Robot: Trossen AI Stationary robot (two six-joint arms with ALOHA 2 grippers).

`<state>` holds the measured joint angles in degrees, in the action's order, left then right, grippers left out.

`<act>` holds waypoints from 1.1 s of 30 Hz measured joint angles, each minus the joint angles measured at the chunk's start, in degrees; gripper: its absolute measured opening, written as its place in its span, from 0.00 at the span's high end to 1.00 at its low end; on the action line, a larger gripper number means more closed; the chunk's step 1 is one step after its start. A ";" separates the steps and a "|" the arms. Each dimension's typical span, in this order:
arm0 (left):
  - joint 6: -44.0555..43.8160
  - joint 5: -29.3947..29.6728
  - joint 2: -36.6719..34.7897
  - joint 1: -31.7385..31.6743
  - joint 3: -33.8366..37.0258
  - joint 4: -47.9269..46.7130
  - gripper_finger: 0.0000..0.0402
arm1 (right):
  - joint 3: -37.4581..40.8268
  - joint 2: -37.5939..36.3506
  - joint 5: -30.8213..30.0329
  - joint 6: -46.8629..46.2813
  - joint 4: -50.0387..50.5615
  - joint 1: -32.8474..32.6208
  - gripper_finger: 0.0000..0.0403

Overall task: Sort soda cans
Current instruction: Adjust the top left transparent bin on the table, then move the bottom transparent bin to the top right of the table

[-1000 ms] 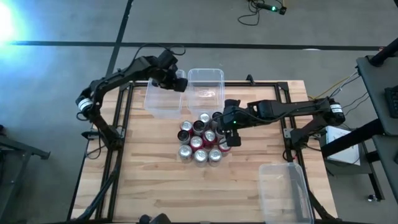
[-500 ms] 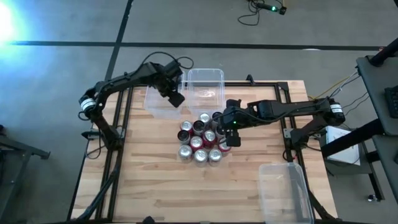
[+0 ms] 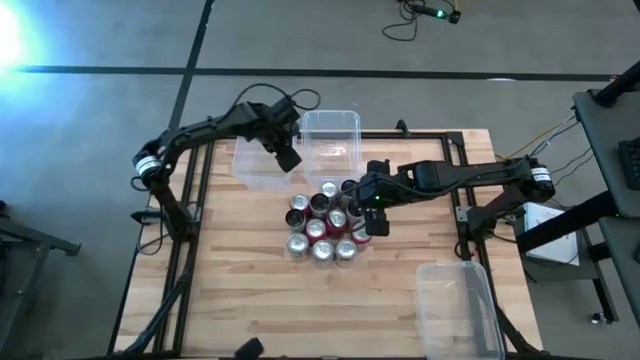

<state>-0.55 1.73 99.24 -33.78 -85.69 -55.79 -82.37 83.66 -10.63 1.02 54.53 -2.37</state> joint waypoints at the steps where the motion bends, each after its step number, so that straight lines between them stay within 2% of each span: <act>1: 0.51 0.35 0.21 0.08 0.00 0.46 0.67 | 0.00 0.00 0.00 0.02 0.00 0.00 0.40; 13: 2.75 0.69 0.85 0.22 0.00 1.38 0.67 | 0.00 -0.79 -0.11 0.03 1.88 0.00 0.39; 18: 3.32 0.77 0.61 0.22 0.00 0.45 0.67 | 0.00 -2.77 -2.89 -1.66 5.53 -0.13 0.36; 22: 4.97 1.72 -1.61 0.13 -0.38 -4.68 0.67 | 0.00 -5.78 -3.12 -12.22 11.03 0.40 0.32; 26: 4.76 2.52 -6.14 0.11 -0.52 -4.07 0.67 | 0.00 -8.05 -2.92 -30.71 15.09 0.87 0.26; 29: 4.02 2.19 -10.85 0.39 0.19 -1.07 0.67 | 0.00 -8.81 -2.31 -41.45 19.31 0.24 0.23; 33: -0.33 -3.27 -19.65 1.62 6.14 9.95 0.67 | 0.21 -8.89 -2.09 -53.10 23.62 -4.20 0.22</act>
<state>-0.88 -1.54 79.59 -32.16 -79.55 -45.84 -82.16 74.77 -12.72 -52.08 78.15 -6.57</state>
